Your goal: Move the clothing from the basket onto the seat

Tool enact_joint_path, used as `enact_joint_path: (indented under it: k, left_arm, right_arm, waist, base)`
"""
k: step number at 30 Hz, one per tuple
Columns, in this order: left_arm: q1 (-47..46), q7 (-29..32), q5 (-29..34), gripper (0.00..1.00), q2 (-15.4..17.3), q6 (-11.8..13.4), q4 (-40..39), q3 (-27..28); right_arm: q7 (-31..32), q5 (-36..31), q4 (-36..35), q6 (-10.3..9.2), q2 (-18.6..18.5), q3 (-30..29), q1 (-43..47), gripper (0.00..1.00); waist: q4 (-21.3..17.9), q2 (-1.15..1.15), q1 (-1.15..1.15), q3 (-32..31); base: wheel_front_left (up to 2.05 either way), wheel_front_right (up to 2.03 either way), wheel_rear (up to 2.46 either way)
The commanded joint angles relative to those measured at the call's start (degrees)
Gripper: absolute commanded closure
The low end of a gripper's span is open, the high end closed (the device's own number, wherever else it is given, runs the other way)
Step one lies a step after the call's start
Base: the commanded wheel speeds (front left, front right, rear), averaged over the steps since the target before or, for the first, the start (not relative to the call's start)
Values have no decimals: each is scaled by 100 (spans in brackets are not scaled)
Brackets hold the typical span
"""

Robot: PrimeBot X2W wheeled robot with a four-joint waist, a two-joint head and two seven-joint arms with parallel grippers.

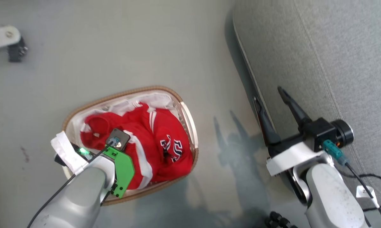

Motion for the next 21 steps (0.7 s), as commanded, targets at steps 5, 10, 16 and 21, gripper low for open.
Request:
enact_joint_path:
  k: [5, 10, 16, 21]
  left_arm:
    - [109, -313, -325, 100, 77, 2, -313, -270]
    - [-79, -487, -590, 100, 155, 2, -643, -487]
    - [-532, -469, -704, 100, 404, 2, -1231, -931]
    - [-965, -395, -762, 100, 529, 2, -1697, -1156]
  right_arm:
    - [-27, -161, 144, -4, -28, -147, 528, 0]
    - [-28, -210, 195, -4, -27, -258, 928, 0]
    - [-28, -287, 208, -4, -27, -243, 1300, 0]
    - [-28, -291, 188, -4, -25, -216, 1431, 0]
  waist:
    - [642, 0, 0, -1443]
    - [820, 0, 0, -2056]
    - [950, 0, 0, -2686]
    - [990, 0, 0, -2996]
  base:
    - [0, 0, 0]
    - [0, 0, 0]
    - [0, 0, 0]
    - [0, 0, 0]
